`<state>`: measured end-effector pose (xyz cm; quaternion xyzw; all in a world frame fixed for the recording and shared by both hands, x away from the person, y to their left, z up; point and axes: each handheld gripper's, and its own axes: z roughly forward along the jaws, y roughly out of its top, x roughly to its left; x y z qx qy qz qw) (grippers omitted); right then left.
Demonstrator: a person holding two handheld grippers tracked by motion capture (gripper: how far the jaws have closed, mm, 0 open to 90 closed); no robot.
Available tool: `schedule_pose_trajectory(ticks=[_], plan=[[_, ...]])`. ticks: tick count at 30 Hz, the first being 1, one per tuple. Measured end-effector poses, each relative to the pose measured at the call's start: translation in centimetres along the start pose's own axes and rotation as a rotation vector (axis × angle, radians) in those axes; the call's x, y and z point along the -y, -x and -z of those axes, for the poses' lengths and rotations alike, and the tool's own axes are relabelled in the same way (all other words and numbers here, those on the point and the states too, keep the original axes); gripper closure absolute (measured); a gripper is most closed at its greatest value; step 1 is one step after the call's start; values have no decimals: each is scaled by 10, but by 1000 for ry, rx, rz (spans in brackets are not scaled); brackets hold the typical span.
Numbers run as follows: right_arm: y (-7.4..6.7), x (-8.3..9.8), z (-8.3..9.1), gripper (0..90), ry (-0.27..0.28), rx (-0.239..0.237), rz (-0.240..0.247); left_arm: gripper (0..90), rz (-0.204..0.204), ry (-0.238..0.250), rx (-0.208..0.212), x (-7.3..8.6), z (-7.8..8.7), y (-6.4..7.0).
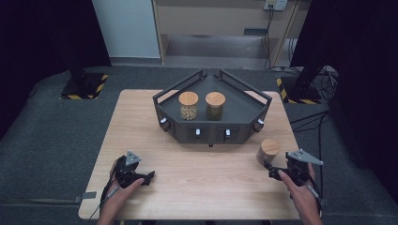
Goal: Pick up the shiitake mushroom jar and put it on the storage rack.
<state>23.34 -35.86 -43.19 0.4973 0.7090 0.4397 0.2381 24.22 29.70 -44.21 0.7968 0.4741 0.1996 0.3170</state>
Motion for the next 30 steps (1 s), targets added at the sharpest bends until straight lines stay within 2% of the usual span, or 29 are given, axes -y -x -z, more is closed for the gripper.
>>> schedule_pose_trajectory(ticks=[30], plan=[[2, 2, -22, 25, -10, 6, -1, 0, 0, 0, 0, 0, 0, 0]])
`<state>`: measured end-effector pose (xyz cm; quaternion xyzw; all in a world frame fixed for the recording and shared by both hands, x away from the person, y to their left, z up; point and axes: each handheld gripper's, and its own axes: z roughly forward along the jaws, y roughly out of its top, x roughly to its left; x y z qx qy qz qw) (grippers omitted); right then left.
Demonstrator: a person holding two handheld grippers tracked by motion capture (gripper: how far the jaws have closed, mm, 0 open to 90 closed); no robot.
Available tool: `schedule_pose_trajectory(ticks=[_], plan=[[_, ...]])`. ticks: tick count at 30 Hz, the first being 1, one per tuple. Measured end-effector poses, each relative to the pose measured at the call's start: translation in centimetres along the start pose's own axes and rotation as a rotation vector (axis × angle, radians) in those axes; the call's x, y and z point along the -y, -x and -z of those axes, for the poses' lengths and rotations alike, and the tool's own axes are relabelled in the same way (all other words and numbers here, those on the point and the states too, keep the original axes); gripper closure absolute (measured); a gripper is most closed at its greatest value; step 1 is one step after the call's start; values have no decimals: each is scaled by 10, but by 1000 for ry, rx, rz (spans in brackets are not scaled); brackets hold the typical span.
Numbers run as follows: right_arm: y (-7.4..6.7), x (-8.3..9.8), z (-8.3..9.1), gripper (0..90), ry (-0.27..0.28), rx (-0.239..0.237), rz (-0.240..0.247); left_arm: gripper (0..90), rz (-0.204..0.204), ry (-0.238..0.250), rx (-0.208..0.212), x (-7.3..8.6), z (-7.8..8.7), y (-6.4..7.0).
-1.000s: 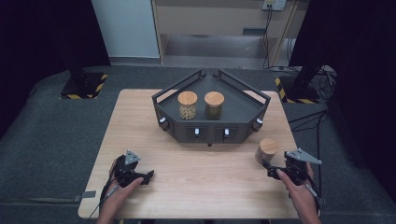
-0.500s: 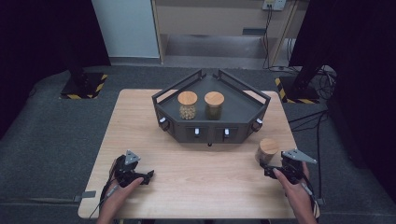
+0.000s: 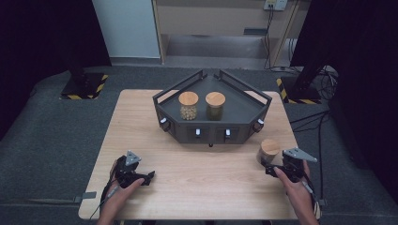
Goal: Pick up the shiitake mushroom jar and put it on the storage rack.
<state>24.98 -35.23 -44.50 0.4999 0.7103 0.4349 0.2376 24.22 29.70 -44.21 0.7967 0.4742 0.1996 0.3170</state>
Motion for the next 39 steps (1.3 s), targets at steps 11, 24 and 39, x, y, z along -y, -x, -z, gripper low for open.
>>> schedule_pose_trajectory(ticks=[11, 24, 39], plan=[[1, -3, -16, 43, 4, 8, -17, 0, 0, 0, 0, 0, 0, 0], [-5, -3, -30, 108, 11, 49, -18, 0, 0, 0, 0, 0, 0, 0], [-12, 3, -36, 239, 46, 75, -17, 0, 0, 0, 0, 0, 0, 0]])
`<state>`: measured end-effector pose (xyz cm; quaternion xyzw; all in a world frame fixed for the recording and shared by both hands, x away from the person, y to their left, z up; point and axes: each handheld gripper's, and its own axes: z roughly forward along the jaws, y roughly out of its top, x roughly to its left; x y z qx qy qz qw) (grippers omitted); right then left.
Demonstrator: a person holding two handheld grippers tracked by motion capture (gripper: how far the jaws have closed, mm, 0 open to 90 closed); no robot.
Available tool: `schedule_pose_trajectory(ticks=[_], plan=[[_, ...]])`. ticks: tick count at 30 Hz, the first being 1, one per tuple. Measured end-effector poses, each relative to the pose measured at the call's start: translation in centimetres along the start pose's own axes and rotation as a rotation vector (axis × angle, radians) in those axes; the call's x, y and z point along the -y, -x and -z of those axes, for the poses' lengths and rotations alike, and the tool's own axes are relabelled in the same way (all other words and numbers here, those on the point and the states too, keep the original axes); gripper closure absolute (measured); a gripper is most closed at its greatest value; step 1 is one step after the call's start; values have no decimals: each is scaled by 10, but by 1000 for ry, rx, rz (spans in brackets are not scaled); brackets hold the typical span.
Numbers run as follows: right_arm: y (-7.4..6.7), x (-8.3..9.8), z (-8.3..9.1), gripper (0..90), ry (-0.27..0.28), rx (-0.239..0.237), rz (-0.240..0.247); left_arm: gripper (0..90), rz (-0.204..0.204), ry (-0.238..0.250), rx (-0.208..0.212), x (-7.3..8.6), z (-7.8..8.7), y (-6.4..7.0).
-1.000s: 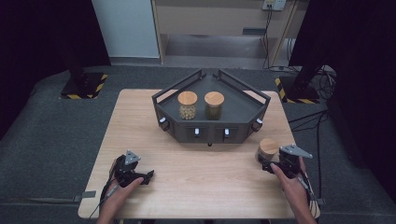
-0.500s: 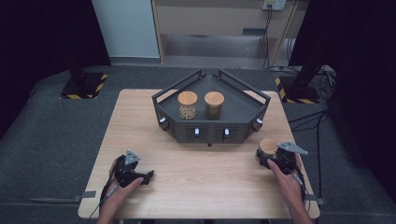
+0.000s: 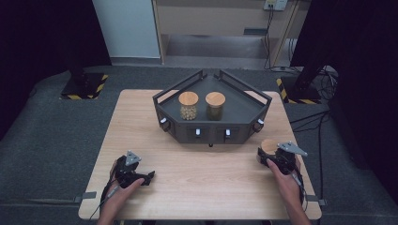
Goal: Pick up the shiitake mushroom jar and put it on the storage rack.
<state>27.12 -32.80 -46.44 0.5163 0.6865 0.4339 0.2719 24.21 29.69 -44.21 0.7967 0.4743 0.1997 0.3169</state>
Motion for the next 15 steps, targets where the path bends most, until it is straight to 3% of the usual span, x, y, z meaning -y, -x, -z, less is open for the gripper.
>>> schedule_pose_trajectory(ticks=[8, 15], plan=[[-6, -6, 5, 254, -5, 26, 27, 0, 0, 0, 0, 0, 0, 0], [-4, -18, 17, 254, 8, 8, 49, 0, 1, 0, 0, 0, 0, 0]])
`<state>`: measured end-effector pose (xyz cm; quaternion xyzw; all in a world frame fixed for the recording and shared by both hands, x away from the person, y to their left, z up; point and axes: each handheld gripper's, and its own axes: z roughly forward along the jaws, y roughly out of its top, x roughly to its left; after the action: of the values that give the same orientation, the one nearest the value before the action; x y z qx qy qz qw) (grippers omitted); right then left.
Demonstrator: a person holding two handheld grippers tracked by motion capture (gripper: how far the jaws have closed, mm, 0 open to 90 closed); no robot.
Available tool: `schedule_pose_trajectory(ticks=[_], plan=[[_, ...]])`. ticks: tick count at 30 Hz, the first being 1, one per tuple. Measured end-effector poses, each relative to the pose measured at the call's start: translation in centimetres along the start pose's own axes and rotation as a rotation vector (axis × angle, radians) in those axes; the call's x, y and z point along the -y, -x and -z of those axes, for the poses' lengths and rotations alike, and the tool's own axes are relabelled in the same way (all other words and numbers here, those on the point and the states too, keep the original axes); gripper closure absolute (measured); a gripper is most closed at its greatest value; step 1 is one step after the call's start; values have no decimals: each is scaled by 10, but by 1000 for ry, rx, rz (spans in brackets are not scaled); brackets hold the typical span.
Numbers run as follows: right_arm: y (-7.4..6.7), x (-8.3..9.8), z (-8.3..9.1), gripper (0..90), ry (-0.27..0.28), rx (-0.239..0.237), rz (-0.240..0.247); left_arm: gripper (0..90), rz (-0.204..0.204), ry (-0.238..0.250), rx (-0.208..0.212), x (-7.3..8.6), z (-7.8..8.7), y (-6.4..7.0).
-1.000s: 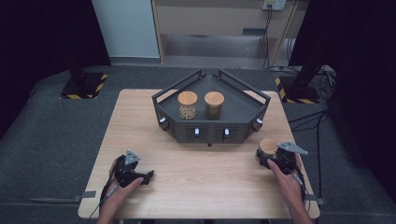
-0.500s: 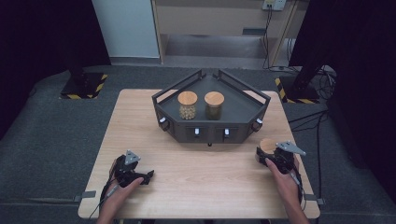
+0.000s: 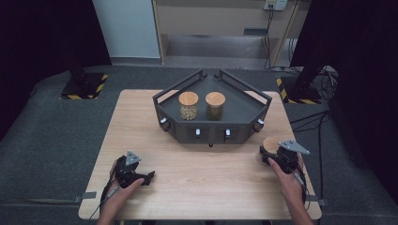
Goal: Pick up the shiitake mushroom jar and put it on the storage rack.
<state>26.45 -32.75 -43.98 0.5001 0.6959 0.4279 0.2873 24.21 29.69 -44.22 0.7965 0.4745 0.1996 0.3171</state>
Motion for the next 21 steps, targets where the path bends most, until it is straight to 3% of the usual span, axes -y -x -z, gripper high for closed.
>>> schedule_pose_trajectory(ticks=[21], plan=[[-11, -42, 34, 254, 35, -77, 94, 0, 0, 0, 0, 0, 0, 0]])
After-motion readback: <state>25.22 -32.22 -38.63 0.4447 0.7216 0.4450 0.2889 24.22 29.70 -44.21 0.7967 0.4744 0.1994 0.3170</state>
